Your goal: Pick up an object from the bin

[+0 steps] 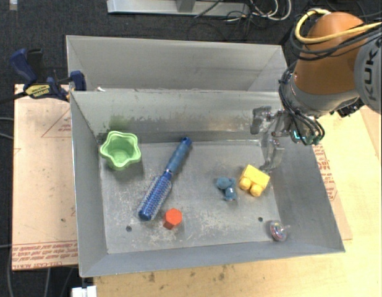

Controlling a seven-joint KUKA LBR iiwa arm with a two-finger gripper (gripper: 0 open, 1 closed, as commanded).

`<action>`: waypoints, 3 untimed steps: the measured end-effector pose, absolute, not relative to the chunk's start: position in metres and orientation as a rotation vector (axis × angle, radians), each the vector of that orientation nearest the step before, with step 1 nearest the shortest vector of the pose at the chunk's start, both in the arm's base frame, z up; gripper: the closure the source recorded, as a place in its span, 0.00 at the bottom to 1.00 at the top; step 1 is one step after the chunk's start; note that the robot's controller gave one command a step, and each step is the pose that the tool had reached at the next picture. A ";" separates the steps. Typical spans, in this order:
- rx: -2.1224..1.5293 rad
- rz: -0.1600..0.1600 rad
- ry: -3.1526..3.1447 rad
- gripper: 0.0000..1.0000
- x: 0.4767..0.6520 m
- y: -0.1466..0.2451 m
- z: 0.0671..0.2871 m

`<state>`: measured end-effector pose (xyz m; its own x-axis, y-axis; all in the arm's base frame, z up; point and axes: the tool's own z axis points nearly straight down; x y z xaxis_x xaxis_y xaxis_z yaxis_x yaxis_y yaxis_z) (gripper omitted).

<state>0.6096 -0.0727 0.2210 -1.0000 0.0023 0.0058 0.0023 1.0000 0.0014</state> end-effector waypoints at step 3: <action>0.564 -0.001 -3.094 1.00 0.619 -0.114 0.070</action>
Offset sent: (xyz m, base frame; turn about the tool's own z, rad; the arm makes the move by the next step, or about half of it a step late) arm -0.0385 -0.0060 -0.1377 0.0081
